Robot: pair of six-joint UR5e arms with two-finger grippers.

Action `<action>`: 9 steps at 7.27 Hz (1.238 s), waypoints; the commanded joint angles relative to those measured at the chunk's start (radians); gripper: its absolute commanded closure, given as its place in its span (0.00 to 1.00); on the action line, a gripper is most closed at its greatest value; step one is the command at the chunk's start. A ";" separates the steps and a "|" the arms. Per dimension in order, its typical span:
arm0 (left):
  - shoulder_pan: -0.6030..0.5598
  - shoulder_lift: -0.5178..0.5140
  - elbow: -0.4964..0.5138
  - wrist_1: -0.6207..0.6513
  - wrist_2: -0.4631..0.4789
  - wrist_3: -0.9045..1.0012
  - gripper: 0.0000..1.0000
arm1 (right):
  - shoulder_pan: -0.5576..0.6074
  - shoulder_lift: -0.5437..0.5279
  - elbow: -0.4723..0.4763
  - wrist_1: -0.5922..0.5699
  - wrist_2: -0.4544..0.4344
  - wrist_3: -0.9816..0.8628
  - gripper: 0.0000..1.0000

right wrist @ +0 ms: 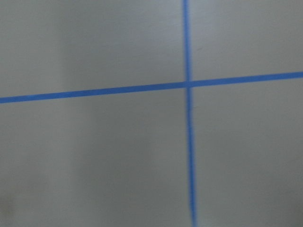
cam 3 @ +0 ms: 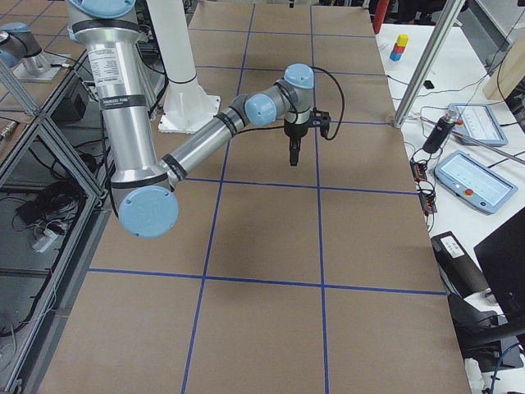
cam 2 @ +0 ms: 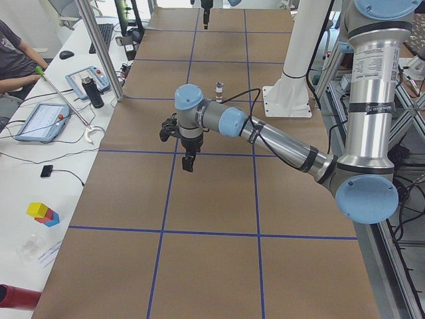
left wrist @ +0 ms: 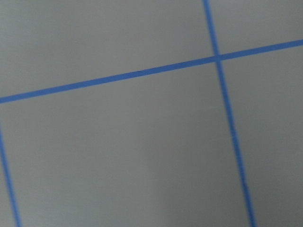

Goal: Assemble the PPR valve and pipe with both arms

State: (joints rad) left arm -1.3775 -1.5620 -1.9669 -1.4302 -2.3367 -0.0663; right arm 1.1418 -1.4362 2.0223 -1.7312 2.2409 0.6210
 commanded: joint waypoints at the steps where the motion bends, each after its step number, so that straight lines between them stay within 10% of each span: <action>1: -0.132 -0.001 0.115 0.010 -0.021 0.173 0.00 | 0.259 -0.084 -0.176 0.001 0.100 -0.432 0.01; 9: -0.239 -0.012 0.287 0.056 -0.016 0.349 0.00 | 0.334 -0.127 -0.217 0.002 0.092 -0.546 0.01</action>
State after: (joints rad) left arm -1.6077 -1.5727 -1.7383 -1.3613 -2.3540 0.2523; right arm 1.4752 -1.5653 1.8049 -1.7289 2.3344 0.0960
